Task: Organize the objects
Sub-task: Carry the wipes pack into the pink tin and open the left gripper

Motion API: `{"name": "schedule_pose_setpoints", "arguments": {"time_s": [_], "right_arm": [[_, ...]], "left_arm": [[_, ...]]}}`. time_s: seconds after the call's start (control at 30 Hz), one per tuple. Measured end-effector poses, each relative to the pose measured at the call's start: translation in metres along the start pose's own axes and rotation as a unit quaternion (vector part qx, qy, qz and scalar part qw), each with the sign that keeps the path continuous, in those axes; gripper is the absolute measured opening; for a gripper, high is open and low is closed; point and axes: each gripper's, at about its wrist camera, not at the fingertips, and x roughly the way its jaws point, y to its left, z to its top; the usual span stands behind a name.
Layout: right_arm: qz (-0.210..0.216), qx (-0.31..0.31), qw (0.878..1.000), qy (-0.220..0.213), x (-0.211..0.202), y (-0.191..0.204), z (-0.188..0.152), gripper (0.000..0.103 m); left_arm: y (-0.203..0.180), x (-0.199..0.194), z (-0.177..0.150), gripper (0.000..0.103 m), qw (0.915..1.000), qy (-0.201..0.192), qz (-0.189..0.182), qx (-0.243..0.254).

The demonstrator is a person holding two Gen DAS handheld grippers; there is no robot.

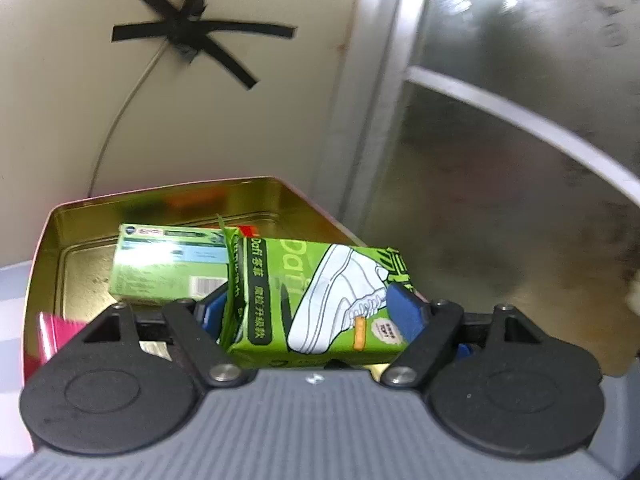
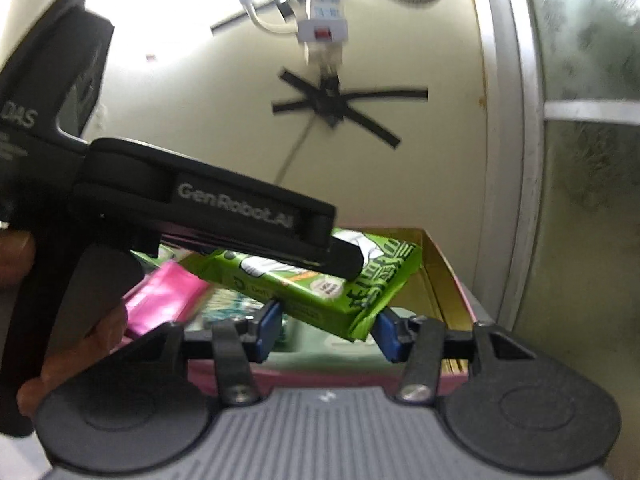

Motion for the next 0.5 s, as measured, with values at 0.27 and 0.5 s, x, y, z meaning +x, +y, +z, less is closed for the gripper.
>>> {"name": "schedule_pose_setpoints", "arguments": {"time_s": [0.27,0.5], "right_arm": [[-0.054,0.016,0.998,0.008,0.049,-0.015,-0.009,0.06],[-0.066,0.006,0.997,-0.039,0.027,-0.009,-0.015,0.067]], "left_arm": [[0.021,0.035,-0.006,0.081,0.9983,0.012,0.055,-0.013],[0.008,0.014,-0.013,0.083,0.9951,-0.031,0.09,0.028]]}}
